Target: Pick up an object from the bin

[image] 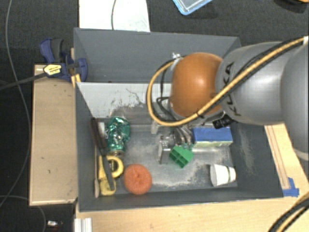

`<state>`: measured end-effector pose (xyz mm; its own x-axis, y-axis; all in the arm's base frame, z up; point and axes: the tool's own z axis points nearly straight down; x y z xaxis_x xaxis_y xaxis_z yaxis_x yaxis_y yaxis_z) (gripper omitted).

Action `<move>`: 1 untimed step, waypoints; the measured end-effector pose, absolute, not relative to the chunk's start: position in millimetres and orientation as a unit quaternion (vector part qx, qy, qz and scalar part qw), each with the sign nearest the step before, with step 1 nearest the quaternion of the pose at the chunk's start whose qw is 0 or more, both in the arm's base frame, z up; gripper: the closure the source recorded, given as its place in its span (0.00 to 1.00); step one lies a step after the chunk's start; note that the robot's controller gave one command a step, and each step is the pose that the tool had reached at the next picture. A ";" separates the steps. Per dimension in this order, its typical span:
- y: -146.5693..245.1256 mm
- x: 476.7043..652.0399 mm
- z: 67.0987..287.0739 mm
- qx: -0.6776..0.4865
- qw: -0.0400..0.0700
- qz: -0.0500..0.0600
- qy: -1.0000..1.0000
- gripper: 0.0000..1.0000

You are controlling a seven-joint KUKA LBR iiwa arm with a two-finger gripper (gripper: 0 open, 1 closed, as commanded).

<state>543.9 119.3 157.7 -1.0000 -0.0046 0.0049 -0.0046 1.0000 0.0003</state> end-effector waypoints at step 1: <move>118.4 545.6 161.3 0.000 -0.001 -0.001 -1.000 0.00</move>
Offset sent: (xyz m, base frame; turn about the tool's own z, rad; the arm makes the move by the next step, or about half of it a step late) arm -0.0288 -0.0602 -0.0152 -0.0638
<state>545.6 118.4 161.3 -1.0000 -0.0007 -0.0019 -0.0007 1.0000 0.0012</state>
